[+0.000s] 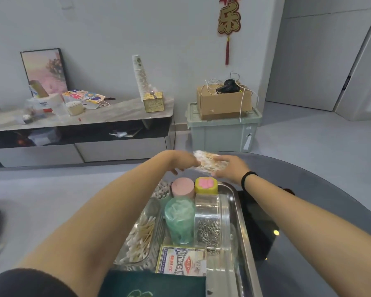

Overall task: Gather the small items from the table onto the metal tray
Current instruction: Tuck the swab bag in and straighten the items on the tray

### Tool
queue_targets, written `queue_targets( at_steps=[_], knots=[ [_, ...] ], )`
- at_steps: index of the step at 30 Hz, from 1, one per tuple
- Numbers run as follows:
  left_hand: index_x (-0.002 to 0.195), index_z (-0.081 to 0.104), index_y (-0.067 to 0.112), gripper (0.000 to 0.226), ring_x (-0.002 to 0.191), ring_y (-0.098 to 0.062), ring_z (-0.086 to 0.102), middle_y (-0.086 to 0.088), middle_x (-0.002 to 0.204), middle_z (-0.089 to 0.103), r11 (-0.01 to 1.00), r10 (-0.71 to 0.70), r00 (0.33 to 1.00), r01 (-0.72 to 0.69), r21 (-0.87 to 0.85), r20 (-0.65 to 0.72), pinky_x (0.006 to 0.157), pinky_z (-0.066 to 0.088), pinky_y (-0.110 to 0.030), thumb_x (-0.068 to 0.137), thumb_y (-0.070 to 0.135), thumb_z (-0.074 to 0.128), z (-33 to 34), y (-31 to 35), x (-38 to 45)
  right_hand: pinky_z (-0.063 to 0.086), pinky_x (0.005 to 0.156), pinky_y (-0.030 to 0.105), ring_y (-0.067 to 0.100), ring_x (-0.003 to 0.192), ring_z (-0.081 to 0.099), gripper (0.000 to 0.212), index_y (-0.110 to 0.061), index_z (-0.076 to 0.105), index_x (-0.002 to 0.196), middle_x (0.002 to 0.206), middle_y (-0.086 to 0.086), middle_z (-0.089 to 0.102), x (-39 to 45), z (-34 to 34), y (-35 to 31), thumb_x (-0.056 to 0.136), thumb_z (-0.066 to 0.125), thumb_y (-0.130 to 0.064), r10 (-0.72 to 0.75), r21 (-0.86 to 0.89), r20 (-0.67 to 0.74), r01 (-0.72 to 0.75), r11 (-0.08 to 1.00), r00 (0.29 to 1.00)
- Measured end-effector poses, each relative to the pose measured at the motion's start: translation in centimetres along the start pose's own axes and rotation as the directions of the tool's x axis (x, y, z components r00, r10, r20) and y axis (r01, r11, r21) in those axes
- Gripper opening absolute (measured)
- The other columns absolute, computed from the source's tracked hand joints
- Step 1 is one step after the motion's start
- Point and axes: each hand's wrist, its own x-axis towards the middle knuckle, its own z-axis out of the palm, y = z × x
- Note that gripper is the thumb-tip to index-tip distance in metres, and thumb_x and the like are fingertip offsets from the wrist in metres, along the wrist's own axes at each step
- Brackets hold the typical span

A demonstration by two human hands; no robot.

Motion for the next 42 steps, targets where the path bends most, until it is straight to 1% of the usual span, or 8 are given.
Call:
queue_targets(
  at_steps=[6, 9, 13, 17, 21, 32, 38, 42],
  knots=[
    [0.133, 0.049, 0.008, 0.04, 0.121, -0.026, 0.05, -0.014, 0.136, 0.05, 0.927, 0.139, 0.964, -0.208, -0.313, -0.228, 0.082, 0.049, -0.027, 0.093, 0.011, 0.049, -1.6, 1.5, -2.9, 0.041, 0.086, 0.024, 0.022, 0.115, 0.055, 0.039, -0.014, 0.063, 0.117, 0.125, 0.01, 0.06, -1.9, -1.3, -1.5, 0.079, 0.07, -0.019, -0.019, 0.233, -0.161, 0.056, 0.971, 0.987],
    [0.131, 0.051, 0.009, 0.041, 0.11, -0.024, 0.055, -0.014, 0.121, 0.054, 0.835, 0.187, 0.92, -0.334, -0.436, -0.345, 0.089, 0.052, -0.032, 0.091, 0.006, 0.049, -1.8, 2.7, -6.4, 0.042, 0.079, 0.025, 0.02, 0.108, 0.057, 0.032, -0.017, 0.065, 0.111, 0.12, 0.004, 0.063, -5.2, -3.2, -3.5, 0.081, 0.067, -0.027, -0.044, 0.239, -0.212, 0.096, 0.966, 0.976],
    [0.137, 0.044, 0.016, 0.046, 0.109, -0.022, 0.055, -0.01, 0.115, 0.054, 0.789, 0.286, 0.89, -0.429, -0.439, -0.355, 0.084, 0.053, -0.031, 0.092, 0.007, 0.049, -1.1, 4.7, -11.5, 0.042, 0.052, 0.023, 0.007, 0.065, 0.055, 0.009, -0.019, 0.069, 0.075, 0.089, -0.002, 0.069, -11.3, -5.6, -5.6, 0.077, 0.062, -0.025, -0.066, 0.229, -0.261, 0.129, 0.965, 0.963],
    [0.133, 0.05, 0.017, 0.039, 0.093, -0.014, 0.057, -0.005, 0.113, 0.055, 0.805, 0.346, 0.876, -0.462, -0.374, -0.336, 0.071, 0.053, -0.022, 0.094, 0.015, 0.048, 0.3, 6.7, -16.3, 0.041, 0.045, 0.023, 0.011, 0.048, 0.054, 0.022, -0.008, 0.068, 0.078, 0.066, 0.001, 0.063, -18.4, -7.2, -6.6, 0.077, 0.059, -0.029, -0.025, 0.209, -0.283, 0.087, 0.974, 0.959],
    [0.124, 0.056, 0.011, 0.033, 0.082, -0.015, 0.059, -0.004, 0.102, 0.058, 0.904, 0.364, 0.912, -0.395, -0.165, -0.188, 0.076, 0.056, -0.029, 0.095, 0.025, 0.047, 2.6, 7.5, -19.7, 0.031, 0.03, 0.017, 0.011, 0.04, 0.061, 0.018, -0.007, 0.057, 0.073, 0.064, 0.004, 0.064, -24.4, -7.1, -6.0, 0.082, 0.055, -0.023, 0.009, 0.212, -0.058, 0.003, 0.977, 0.998],
    [0.117, 0.056, 0.003, 0.036, 0.085, -0.025, 0.07, -0.016, 0.123, 0.056, 0.986, 0.132, 0.99, -0.136, 0.099, 0.05, 0.077, 0.059, -0.032, 0.095, 0.031, 0.046, 9.1, 7.3, -23.2, 0.031, 0.031, 0.017, 0.026, 0.055, 0.07, 0.017, -0.003, 0.06, 0.08, 0.071, 0.011, 0.071, -30.9, -2.5, -2.3, 0.081, 0.05, -0.017, 0.162, 0.241, 0.309, -0.242, 0.94, 0.937],
    [0.12, 0.057, 0.006, 0.046, 0.078, -0.017, 0.065, -0.01, 0.116, 0.062, 0.893, 0.178, 0.983, -0.142, 0.427, -0.047, 0.059, 0.047, -0.025, 0.095, 0.042, 0.042, 11.0, 6.7, -23.3, 0.045, 0.039, 0.021, 0.014, 0.05, 0.063, 0.014, -0.011, 0.06, 0.091, 0.09, 0.009, 0.067, -30.5, -1.7, -1.5, 0.086, 0.059, -0.025, 0.123, 0.22, 0.213, -0.17, 0.961, 0.969],
    [0.103, 0.064, 0.006, 0.039, 0.086, -0.024, 0.057, -0.008, 0.092, 0.061, 0.912, 0.264, 0.947, -0.184, 0.367, -0.183, 0.076, 0.044, -0.032, 0.095, 0.036, 0.041, 10.4, 5.6, -23.8, 0.048, 0.065, 0.025, 0.016, 0.078, 0.058, 0.025, -0.015, 0.064, 0.103, 0.098, 0.003, 0.064, -29.7, -1.1, -1.4, 0.086, 0.057, -0.031, 0.076, 0.167, 0.123, -0.096, 0.981, 0.989]
  ],
)
